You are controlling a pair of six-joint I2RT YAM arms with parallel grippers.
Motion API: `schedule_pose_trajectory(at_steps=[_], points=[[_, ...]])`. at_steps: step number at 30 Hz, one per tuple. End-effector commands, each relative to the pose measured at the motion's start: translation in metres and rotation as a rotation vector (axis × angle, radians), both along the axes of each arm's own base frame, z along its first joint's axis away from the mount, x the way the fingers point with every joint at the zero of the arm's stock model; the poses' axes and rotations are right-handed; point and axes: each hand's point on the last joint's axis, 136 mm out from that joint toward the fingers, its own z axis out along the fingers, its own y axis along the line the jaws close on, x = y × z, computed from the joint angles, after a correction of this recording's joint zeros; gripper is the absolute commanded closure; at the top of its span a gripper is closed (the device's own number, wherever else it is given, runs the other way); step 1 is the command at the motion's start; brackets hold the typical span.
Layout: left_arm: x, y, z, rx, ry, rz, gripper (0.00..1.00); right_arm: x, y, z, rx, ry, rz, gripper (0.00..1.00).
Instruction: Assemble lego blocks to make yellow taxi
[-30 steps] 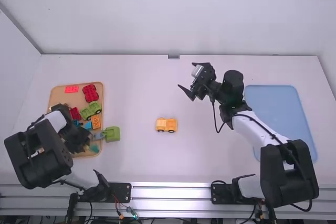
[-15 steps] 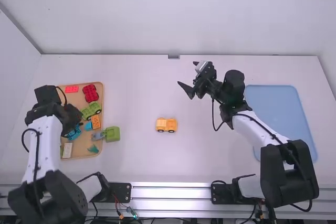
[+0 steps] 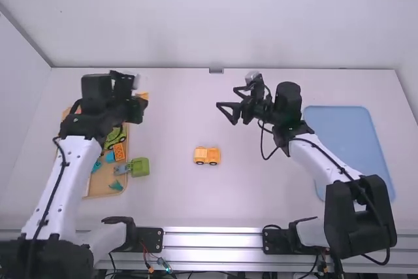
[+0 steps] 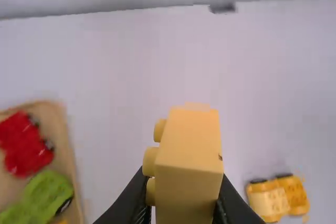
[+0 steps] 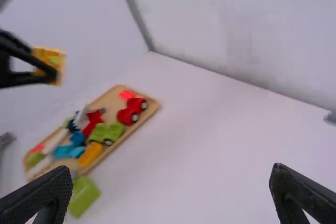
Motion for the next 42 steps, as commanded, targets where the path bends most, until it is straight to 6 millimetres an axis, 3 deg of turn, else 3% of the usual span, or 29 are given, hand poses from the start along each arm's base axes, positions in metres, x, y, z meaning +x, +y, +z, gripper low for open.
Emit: schedule_pose_trajectory(at_steps=[1, 3, 5, 11, 16, 22, 31, 35, 42], points=[[0.005, -0.025, -0.005, 0.162, -0.045, -0.219, 0.98, -0.022, 0.011, 0.026, 0.059, -0.014, 0.138, 0.01], [0.006, -0.034, -0.01, 0.196, -0.047, -0.272, 0.98, -0.023, 0.012, 0.024, 0.06, 0.001, 0.141, 0.01], [0.005, -0.069, -0.026, 0.283, -0.064, -0.476, 0.98, -0.024, 0.012, 0.013, 0.062, 0.11, 0.117, 0.01], [0.001, -0.12, -0.049, 0.359, -0.083, -0.689, 0.98, -0.028, 0.008, -0.006, 0.05, 0.248, 0.097, 0.01], [0.012, -0.128, -0.053, 0.472, -0.114, -0.604, 0.99, -0.024, 0.002, -0.023, 0.017, 0.333, 0.025, 0.03], [-0.001, -0.16, -0.055, 0.527, -0.166, -0.707, 0.99, -0.024, -0.007, -0.026, 0.031, 0.37, 0.028, 0.08], [0.001, -0.181, -0.063, 0.504, -0.272, -0.719, 0.99, -0.028, -0.006, -0.029, 0.028, 0.392, 0.042, 0.17], [0.001, -0.185, -0.067, 0.474, -0.29, -0.71, 0.98, -0.023, -0.009, -0.04, 0.009, 0.419, 0.005, 0.25], [-0.006, -0.198, -0.066, 0.414, -0.312, -0.768, 0.99, -0.021, 0.0, -0.056, 0.012, 0.449, 0.038, 0.28]])
